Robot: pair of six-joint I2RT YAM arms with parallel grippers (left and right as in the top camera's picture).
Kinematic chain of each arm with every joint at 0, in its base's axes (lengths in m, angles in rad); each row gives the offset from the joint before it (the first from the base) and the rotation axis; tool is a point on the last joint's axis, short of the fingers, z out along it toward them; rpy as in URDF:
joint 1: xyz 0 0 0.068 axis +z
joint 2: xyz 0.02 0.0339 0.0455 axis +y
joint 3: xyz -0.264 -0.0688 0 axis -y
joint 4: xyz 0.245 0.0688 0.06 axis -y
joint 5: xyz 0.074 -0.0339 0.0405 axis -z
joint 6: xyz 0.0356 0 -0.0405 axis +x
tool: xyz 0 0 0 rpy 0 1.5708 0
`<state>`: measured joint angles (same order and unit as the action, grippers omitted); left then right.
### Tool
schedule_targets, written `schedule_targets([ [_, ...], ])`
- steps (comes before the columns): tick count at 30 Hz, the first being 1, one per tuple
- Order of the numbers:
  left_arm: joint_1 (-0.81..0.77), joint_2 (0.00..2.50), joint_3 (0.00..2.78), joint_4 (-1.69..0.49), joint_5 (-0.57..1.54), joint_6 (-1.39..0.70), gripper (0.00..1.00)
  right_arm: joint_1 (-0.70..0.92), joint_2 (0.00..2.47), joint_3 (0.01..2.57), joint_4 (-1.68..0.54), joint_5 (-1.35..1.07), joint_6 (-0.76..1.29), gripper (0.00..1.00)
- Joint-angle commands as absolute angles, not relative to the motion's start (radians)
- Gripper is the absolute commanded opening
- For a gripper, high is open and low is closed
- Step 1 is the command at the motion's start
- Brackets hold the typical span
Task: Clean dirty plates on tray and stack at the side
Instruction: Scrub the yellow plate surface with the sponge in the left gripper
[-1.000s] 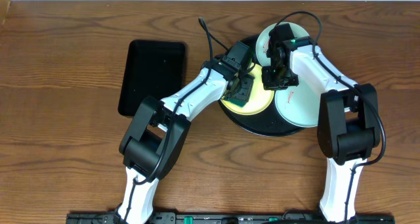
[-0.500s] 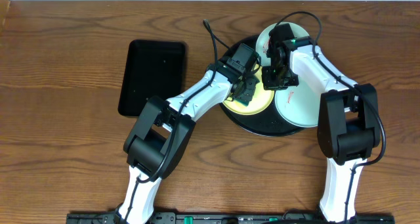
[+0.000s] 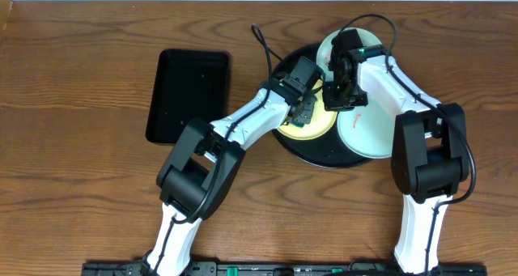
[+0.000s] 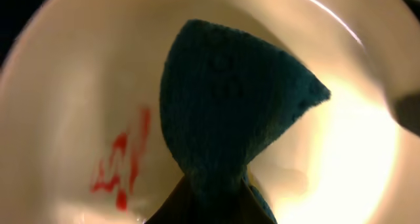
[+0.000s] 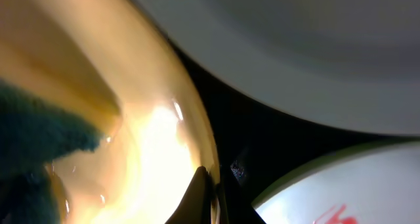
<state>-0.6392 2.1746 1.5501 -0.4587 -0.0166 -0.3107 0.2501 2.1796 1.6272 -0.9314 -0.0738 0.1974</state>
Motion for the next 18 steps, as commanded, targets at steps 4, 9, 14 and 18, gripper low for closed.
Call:
schedule_targets([
  [4,-0.592,2.258,1.512,-0.498,-0.601,-0.308,0.08,0.27,2.193,1.619,-0.956,-0.094,0.167,0.01],
  [9,-0.591,2.252,1.54,-0.495,-0.7,-0.304,0.08,0.27,2.193,1.619,-0.957,-0.094,0.161,0.01],
  [14,-0.586,2.202,1.557,-0.488,-0.694,-0.305,0.07,0.27,2.193,1.619,-0.962,-0.094,0.148,0.01],
  [18,-0.58,2.095,1.557,-0.462,-0.55,-0.305,0.07,0.27,2.193,1.619,-0.961,-0.094,0.149,0.01],
])
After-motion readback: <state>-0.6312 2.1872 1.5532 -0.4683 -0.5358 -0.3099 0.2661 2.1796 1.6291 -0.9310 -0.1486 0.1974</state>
